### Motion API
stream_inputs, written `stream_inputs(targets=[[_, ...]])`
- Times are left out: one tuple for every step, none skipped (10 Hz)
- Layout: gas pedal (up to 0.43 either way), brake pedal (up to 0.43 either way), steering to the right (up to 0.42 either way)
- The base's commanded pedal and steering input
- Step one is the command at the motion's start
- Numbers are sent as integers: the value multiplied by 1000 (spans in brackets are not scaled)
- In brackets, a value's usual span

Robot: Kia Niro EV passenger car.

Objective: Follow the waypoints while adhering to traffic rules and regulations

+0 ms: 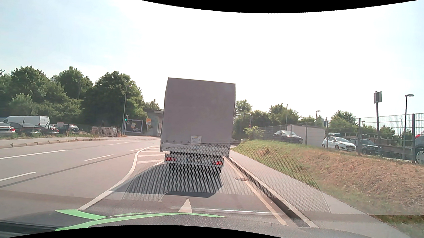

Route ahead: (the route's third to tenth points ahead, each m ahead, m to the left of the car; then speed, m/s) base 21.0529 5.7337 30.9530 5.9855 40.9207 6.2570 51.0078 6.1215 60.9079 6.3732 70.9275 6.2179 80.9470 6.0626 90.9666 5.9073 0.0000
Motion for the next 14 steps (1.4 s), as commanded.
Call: stream_inputs(targets=[[0, 280, 2], [0, 280, 2], [0, 280, 2], [0, 280, 2], [0, 280, 2], [0, 280, 2], [0, 280, 2], [0, 274, 2], [0, 250, 2], [0, 226, 2], [0, 226, 2], [0, 226, 2], [0, 226, 2], [0, 189, 2]])
